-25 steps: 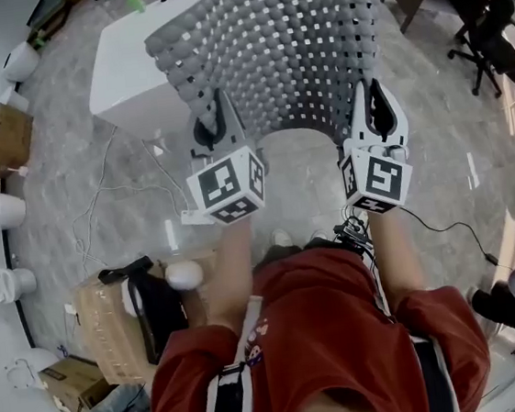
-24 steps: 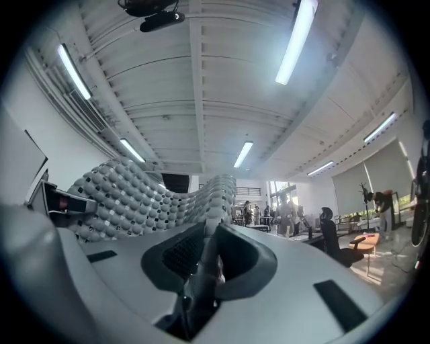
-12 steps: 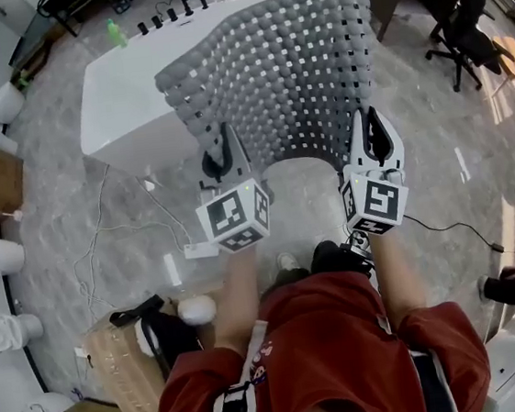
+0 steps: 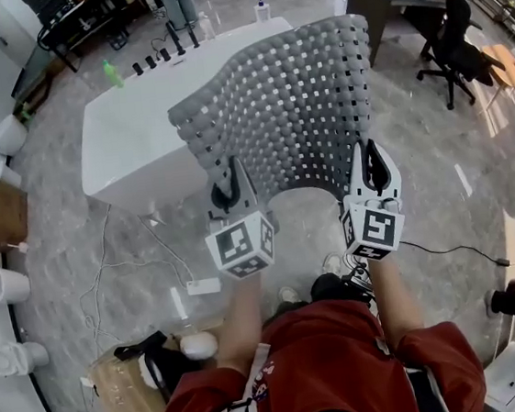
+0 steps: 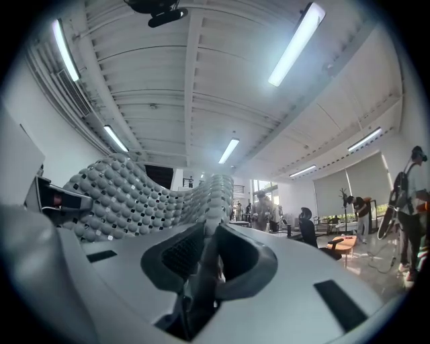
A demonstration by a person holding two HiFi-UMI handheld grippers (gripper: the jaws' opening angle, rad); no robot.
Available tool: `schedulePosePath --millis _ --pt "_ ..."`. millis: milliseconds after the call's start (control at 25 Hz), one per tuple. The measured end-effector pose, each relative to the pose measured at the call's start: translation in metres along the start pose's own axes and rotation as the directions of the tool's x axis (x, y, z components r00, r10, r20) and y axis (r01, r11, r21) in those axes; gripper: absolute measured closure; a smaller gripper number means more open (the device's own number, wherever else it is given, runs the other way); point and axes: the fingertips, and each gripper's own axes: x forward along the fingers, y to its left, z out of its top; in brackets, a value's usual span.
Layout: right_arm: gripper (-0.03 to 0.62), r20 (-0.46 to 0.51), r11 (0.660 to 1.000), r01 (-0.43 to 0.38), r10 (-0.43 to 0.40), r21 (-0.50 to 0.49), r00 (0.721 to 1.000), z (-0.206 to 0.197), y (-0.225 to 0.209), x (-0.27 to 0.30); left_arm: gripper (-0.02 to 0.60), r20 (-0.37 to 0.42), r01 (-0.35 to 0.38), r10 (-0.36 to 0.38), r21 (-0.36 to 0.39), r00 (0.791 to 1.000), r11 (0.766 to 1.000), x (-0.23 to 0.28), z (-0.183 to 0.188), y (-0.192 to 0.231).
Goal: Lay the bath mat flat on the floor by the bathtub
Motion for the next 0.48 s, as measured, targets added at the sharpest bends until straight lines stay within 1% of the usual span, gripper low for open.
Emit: schedulePosePath --millis 160,480 --pt "0.517 -0.002 1.000 0.009 -0.009 0.009 1.000 -0.006 -0.020 0.013 0.519 0.000 0.006 -0.006 0.005 1.000 1.000 0.018 -0.002 -0.019" --pt "0.517 -0.025 0.999 0.044 -0.043 0.026 0.999 -0.021 -0.075 0.045 0.520 -0.014 0.033 -0.032 0.018 0.999 0.999 0.064 -0.009 -0.068"
